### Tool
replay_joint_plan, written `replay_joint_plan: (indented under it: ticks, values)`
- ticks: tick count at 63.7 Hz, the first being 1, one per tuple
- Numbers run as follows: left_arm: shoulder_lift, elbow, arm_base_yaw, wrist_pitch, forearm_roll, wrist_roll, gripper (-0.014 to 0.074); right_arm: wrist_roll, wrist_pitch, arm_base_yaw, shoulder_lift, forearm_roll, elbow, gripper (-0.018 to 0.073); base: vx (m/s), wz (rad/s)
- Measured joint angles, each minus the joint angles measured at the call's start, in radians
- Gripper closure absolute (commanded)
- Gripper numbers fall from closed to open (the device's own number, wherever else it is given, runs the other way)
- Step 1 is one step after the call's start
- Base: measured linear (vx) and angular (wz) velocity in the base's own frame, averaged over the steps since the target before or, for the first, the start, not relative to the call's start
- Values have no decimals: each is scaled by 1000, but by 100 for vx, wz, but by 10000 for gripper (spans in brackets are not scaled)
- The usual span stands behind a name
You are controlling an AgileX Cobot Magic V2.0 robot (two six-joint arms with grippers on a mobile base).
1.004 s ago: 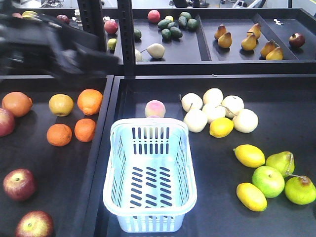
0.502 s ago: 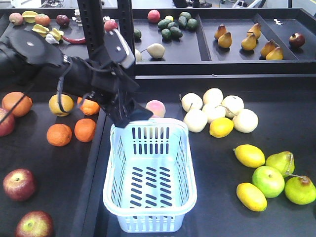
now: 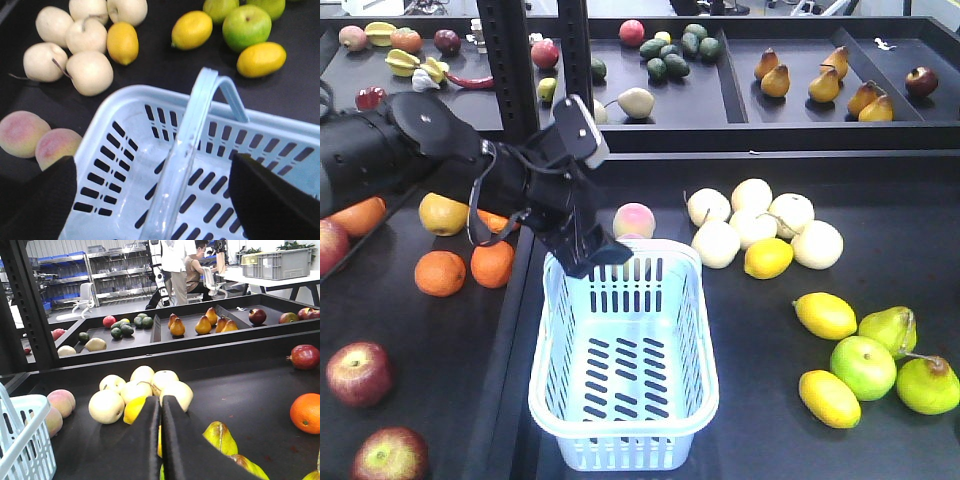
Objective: Pick three apples into basket with both arms
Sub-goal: 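Reach the left gripper over the blue basket handle, then close the left gripper on the basket handle and lift it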
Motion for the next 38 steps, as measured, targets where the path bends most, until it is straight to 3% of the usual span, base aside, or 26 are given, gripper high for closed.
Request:
replay_joint_plan:
  ticks: [31, 38]
  values:
    - [91, 0, 0, 1, 17, 11, 12, 0, 0, 0, 0, 0, 0, 564, 0, 0]
    - [92, 0, 0, 1, 17, 11, 49, 0, 0, 0, 0, 0, 0, 564, 0, 0]
